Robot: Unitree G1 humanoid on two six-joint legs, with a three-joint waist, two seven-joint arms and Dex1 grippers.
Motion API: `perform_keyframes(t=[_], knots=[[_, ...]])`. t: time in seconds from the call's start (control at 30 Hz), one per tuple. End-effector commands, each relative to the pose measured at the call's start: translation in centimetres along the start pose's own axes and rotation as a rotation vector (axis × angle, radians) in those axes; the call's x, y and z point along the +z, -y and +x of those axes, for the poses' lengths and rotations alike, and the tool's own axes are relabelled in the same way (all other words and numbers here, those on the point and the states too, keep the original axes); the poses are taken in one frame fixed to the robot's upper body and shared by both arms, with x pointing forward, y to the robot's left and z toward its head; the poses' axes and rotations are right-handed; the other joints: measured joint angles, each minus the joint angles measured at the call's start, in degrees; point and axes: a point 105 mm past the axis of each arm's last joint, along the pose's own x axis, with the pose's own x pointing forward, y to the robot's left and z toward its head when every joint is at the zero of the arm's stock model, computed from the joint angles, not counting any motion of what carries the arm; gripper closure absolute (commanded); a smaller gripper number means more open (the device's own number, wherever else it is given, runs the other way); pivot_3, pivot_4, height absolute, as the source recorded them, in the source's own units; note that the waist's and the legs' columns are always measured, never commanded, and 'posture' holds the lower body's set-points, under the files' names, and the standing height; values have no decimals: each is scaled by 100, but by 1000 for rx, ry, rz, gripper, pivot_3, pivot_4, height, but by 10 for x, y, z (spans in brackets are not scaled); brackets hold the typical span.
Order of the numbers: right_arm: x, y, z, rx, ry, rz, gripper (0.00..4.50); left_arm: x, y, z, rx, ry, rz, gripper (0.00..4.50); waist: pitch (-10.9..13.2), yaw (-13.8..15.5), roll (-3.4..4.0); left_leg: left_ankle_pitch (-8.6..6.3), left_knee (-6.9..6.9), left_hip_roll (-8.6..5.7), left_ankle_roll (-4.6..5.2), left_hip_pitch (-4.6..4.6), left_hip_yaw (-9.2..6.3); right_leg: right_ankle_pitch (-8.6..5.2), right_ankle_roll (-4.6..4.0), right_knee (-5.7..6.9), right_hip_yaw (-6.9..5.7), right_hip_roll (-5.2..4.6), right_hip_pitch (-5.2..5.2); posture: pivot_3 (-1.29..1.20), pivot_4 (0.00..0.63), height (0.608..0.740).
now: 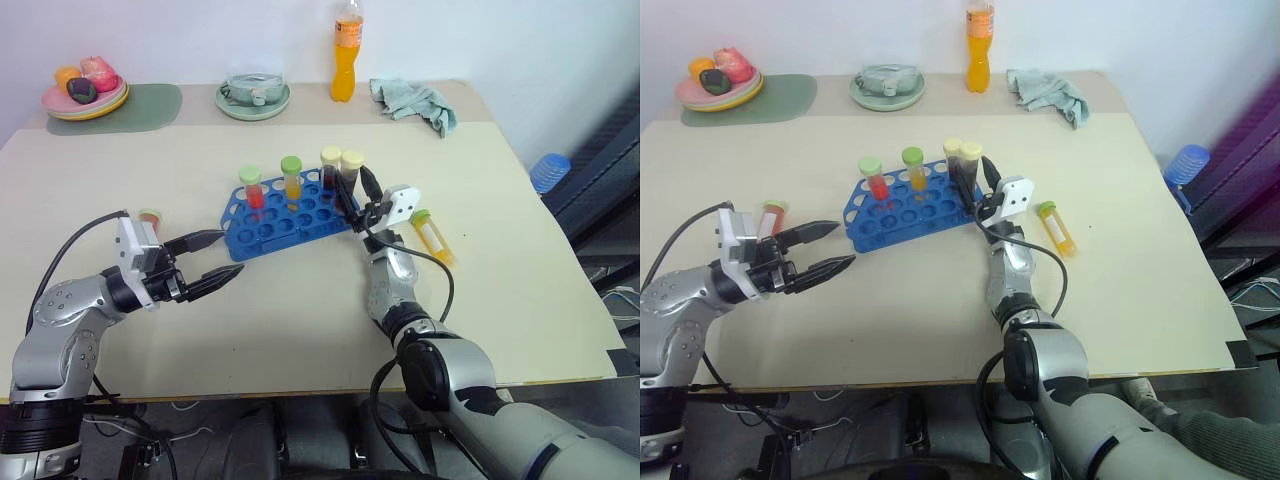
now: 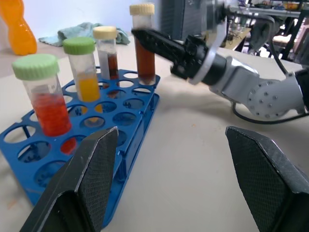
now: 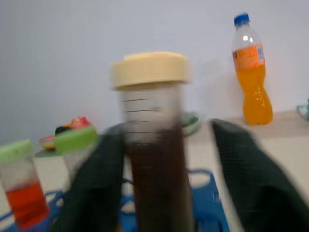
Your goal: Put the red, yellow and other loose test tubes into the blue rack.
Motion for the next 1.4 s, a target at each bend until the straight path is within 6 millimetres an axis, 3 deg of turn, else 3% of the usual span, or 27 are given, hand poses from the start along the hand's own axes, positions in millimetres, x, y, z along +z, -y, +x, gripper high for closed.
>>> perform_keyframes(t=[0.03,0.4,0.53,0.77,0.93,1.1,1.27,1.4], knots=[[6,-3,3,10,39,-9,10,13,1,1,-9,27,36,838,1,-1,1,1,-1,0,-1,0,0,0,0,0,0,0,0,0,150,740],[26,10,8,19,72,-148,10,10,2,9,-14,48,17,838,1,3,2,1,-1,0,-1,1,1,0,0,0,1,0,0,0,150,740],[40,0,8,147,96,-224,10,4,5,14,-37,58,-6,838,1,12,2,1,-1,0,-1,1,1,0,0,0,2,0,0,0,150,740],[67,-4,-12,251,-17,-371,10,-5,11,28,-120,78,-37,838,1,80,3,1,-1,-2,-1,1,1,0,0,-1,4,-1,0,0,150,740],[96,25,-32,141,-212,-477,10,-13,15,45,-191,84,-42,838,0,133,1,-1,-2,-4,1,1,7,0,0,-5,7,-1,-2,0,150,740],[120,70,-61,6,-591,-436,10,-20,21,64,-289,72,-22,838,1,325,3,-11,4,-9,18,-7,19,0,1,-21,15,-3,-5,0,150,740],[127,110,-73,-153,-811,-376,10,-19,22,90,-339,100,4,838,1,305,3,-11,2,-4,19,-7,27,0,0,-25,14,4,-5,0,150,740],[129,123,-74,-218,-924,-319,10,-19,25,109,-366,122,6,838,1,317,4,-12,3,-6,20,-8,44,0,0,-25,16,3,-8,0,150,740]])
